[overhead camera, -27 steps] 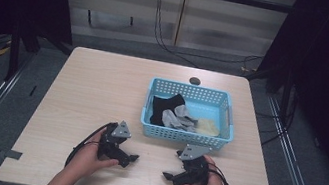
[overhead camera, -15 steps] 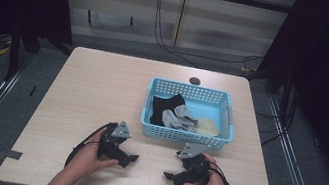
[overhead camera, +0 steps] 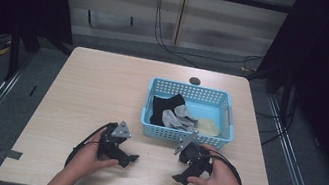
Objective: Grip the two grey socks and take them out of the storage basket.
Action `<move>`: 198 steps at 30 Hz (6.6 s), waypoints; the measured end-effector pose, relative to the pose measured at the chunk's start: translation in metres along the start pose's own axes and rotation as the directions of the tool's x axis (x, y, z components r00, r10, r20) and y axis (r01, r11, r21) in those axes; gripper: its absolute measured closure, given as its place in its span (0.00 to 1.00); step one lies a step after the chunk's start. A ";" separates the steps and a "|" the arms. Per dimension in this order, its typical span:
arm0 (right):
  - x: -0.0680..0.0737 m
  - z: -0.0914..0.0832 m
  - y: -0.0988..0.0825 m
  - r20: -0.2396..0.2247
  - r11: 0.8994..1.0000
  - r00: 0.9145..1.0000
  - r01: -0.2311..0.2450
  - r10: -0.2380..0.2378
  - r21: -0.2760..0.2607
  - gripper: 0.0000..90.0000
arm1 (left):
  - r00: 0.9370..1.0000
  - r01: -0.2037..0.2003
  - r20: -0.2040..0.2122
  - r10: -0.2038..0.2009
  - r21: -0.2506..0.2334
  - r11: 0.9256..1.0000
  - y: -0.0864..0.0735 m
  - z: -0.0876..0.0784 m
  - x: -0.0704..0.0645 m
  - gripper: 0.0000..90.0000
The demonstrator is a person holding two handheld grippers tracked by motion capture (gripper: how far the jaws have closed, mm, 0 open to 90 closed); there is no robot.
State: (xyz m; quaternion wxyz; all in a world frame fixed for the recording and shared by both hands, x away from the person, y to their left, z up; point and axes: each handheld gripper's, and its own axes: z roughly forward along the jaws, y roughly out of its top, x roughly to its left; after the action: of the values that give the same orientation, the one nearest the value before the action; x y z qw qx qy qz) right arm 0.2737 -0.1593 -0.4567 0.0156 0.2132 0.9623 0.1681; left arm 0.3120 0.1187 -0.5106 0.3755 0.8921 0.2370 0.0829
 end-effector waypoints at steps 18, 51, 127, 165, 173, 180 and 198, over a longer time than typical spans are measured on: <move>-0.020 -0.052 0.025 -0.011 0.998 1.000 -0.007 0.008 0.069 0.27 | 1.000 0.000 0.002 0.000 0.001 1.000 0.000 0.000 0.000 0.03; -0.125 -0.053 0.059 0.102 0.973 0.973 -0.217 0.208 0.081 0.31 | 1.000 0.007 0.002 -0.007 -0.011 1.000 0.000 0.001 0.000 0.03; -0.153 -0.003 0.054 0.009 0.945 0.953 -0.302 0.303 0.124 0.71 | 1.000 0.005 0.004 -0.005 -0.007 1.000 0.000 0.000 0.000 0.03; -0.131 -0.086 0.062 -0.001 0.973 0.973 -0.233 0.233 -0.009 0.94 | 1.000 0.002 0.004 -0.002 -0.008 1.000 0.000 0.000 0.000 0.03; -0.103 -0.089 0.061 -0.023 0.988 0.989 -0.149 0.149 -0.026 0.94 | 1.000 0.004 0.004 -0.004 -0.004 1.000 0.000 0.000 0.000 0.03; -0.075 -0.087 0.060 -0.046 0.996 0.995 -0.086 0.085 -0.021 0.94 | 1.000 -0.007 0.004 0.007 0.004 1.000 0.000 0.000 0.001 0.03; -0.034 -0.056 0.052 -0.068 1.000 0.998 0.003 -0.004 -0.014 0.94 | 1.000 -0.008 0.004 0.008 0.004 1.000 0.000 0.000 0.001 0.03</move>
State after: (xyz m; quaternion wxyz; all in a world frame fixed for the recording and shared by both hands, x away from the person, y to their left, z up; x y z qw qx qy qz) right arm 0.3199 -0.1469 -0.3883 -0.0153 0.2055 0.9615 0.1820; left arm 0.3125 0.1192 -0.5104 0.3738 0.8940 0.2330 0.0819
